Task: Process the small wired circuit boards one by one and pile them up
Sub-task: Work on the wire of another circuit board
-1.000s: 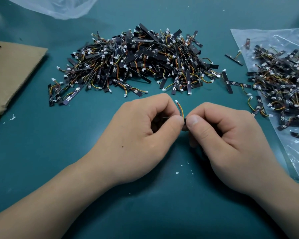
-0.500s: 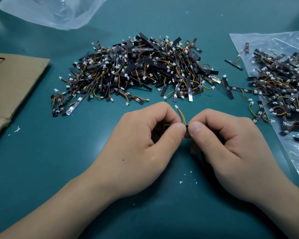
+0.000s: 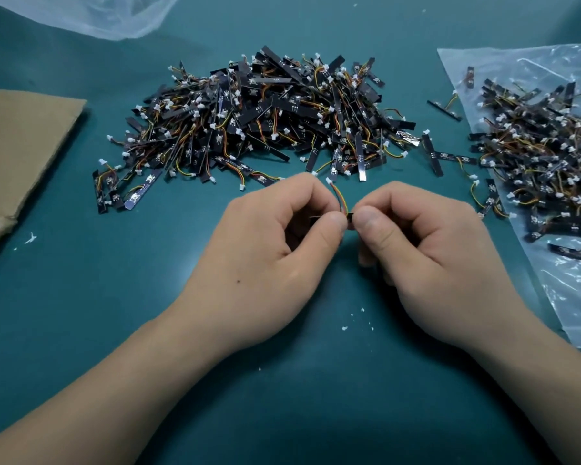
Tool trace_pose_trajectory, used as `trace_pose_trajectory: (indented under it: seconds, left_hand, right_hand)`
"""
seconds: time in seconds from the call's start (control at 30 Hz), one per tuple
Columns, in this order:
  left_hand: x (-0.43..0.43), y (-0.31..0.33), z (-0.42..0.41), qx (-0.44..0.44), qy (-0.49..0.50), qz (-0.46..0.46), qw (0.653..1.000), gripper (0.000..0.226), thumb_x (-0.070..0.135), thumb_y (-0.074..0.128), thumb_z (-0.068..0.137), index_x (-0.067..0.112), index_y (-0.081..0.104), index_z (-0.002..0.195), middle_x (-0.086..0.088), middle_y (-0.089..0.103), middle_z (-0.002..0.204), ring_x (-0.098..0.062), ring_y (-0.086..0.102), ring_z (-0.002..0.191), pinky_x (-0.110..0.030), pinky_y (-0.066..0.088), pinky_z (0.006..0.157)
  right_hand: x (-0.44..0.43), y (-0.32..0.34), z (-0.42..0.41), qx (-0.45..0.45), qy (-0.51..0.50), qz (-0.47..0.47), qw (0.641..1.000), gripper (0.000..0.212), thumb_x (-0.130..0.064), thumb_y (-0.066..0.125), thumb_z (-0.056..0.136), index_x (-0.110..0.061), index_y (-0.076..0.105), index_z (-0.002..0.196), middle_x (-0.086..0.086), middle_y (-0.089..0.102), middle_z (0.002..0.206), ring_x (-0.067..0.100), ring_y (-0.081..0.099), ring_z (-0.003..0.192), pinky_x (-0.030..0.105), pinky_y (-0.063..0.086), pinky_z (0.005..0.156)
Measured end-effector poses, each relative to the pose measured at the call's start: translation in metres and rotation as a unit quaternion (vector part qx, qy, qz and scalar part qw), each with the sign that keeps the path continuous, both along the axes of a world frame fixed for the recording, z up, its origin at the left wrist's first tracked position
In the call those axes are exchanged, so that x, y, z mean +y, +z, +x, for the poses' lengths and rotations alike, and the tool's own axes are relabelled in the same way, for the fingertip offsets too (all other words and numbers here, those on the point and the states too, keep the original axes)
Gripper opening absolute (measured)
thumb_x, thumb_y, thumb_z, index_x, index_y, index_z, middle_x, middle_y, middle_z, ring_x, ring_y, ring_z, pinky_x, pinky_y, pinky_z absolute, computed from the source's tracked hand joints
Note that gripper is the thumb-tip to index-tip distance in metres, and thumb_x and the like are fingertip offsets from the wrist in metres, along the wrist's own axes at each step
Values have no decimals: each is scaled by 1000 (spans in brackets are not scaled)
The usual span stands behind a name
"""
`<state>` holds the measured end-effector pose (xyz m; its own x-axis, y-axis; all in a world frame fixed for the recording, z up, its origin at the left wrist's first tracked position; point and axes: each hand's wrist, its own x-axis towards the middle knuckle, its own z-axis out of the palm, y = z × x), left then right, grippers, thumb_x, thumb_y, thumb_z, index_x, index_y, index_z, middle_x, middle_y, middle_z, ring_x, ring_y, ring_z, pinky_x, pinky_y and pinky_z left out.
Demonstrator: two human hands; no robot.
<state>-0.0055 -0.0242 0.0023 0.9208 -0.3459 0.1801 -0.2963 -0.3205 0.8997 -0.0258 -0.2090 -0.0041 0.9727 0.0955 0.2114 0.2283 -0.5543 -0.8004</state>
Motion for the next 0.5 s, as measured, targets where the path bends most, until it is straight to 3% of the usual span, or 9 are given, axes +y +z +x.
trace_pose_trajectory:
  seconds: [0.23,0.5]
  left_hand:
    - [1,1,2,-6,-1,6,1000,14,26,61,95,23,62,82,3,65,71,-16,57,62,-22,44,56]
    - [2,1,1,12,6,-5,1000,13,22,62,96,21,62,82,0,66,71,-21,58,63,-35,48,60]
  right_hand:
    - [2,3,3,10,-24,17,1000,18,-38,59,99,-31,64,83,-6,65,67,16,57,53,19,41,53]
    - [3,5,2,12,-25,-4,1000,21,-41,57,100,-31,61,82,-5,67,69,17,59,57,19,41,55]
